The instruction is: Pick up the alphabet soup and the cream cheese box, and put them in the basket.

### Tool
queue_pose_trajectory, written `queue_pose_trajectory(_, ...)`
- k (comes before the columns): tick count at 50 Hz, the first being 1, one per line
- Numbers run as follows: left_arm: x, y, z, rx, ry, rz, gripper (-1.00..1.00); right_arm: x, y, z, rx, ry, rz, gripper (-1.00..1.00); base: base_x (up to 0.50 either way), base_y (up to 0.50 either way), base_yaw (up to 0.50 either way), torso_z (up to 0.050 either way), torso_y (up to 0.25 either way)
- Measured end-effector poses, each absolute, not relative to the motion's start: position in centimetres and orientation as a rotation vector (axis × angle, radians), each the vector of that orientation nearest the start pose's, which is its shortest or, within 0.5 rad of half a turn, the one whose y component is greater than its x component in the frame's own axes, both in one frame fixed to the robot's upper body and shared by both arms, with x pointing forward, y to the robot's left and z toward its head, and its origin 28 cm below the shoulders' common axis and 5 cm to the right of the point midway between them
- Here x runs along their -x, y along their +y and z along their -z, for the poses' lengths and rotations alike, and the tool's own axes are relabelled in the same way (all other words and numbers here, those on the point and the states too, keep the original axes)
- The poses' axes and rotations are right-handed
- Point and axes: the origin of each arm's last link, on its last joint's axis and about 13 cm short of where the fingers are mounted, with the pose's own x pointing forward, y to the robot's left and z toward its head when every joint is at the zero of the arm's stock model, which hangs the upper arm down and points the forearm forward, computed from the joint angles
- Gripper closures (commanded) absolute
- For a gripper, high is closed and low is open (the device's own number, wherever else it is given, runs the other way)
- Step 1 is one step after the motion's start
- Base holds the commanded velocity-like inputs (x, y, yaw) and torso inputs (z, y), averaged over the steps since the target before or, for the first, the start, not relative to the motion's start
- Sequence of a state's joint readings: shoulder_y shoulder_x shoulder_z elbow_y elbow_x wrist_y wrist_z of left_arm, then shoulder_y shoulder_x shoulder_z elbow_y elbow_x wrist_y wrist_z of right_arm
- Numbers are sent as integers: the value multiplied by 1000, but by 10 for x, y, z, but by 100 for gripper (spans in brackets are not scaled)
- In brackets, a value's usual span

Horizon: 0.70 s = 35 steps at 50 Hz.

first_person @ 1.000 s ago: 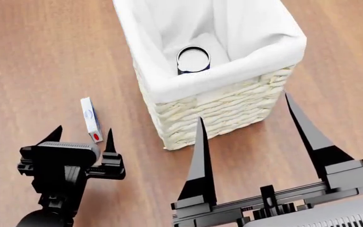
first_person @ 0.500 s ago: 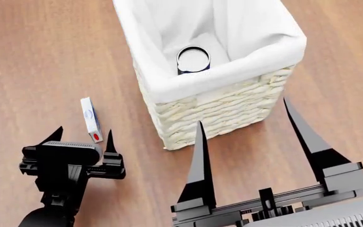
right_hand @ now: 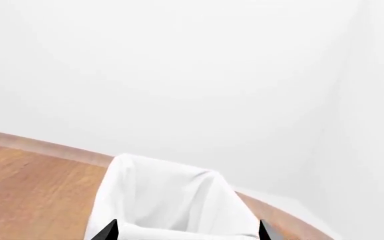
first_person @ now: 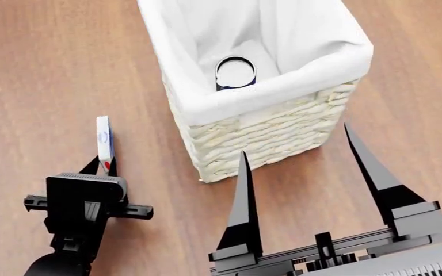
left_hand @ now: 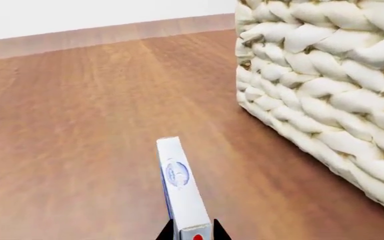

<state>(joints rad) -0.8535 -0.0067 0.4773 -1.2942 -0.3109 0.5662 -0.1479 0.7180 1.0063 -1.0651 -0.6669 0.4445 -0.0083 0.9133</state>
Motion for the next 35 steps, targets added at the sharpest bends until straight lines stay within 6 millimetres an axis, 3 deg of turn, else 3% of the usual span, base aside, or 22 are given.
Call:
queue_pose_trajectory(10,-363,194,-56,-54,-170,-6,100,-201,-113,-175,276,-579,-170,-100,0,0,0,0,1)
queue_pose_trajectory(27,-355,211,-142,-14,-404,-54,100,-201,-112,-173,266,-579,-179,-100,0,0,0,1,1)
queue_pose_trajectory(35,-361,217,-189,-1,-515,-64,100,-201,-111,-172,264,-575,-183,-100,0,0,0,0,0)
